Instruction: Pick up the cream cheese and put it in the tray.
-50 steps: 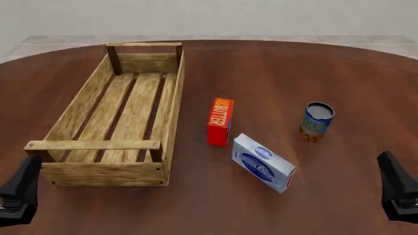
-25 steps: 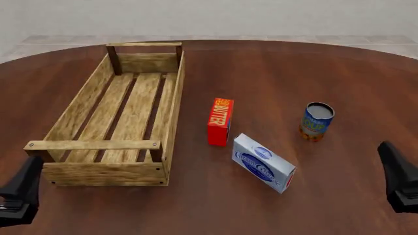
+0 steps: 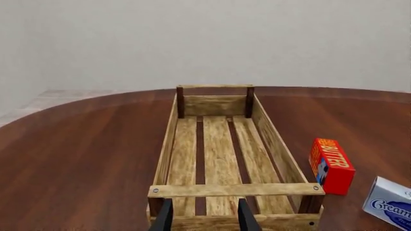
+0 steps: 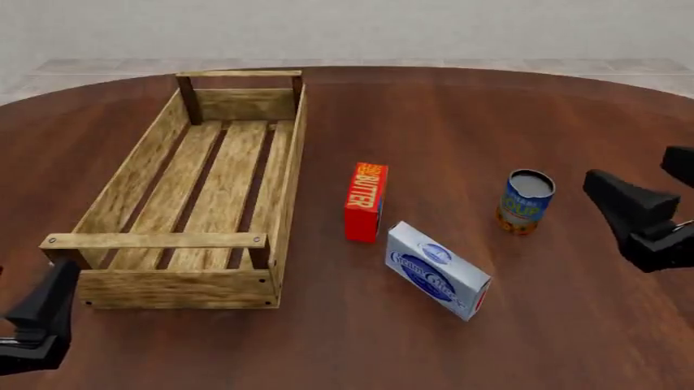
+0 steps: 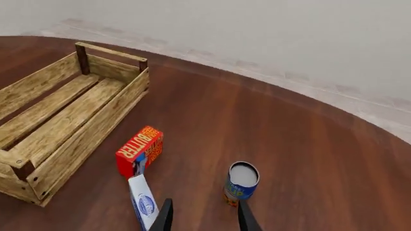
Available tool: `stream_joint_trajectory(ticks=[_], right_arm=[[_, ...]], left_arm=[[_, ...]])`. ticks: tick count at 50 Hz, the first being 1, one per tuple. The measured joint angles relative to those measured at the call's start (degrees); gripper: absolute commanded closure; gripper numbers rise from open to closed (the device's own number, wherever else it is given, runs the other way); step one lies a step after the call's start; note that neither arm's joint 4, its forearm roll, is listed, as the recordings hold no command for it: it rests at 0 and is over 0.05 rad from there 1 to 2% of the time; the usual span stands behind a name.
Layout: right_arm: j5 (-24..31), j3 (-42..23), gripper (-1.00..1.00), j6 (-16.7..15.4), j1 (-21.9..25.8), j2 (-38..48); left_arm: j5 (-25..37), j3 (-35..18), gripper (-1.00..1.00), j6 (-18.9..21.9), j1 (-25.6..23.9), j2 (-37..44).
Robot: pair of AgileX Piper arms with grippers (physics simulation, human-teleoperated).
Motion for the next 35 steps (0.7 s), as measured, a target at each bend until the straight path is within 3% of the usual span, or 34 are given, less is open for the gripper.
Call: stream_joint_trajectory(ticks=[21,35], right_arm=[[9.3,-11.0,-1.0,-4.9,8.8,17.2],[13.0,-15.4,-1.0,-6.7,10.4,27.2]], left_arm=[[-0.4,0.0,-1.0,0.2,-0.3,0.9],[0.1,-0.1,-1.0,0.4,-0.7,0.5]])
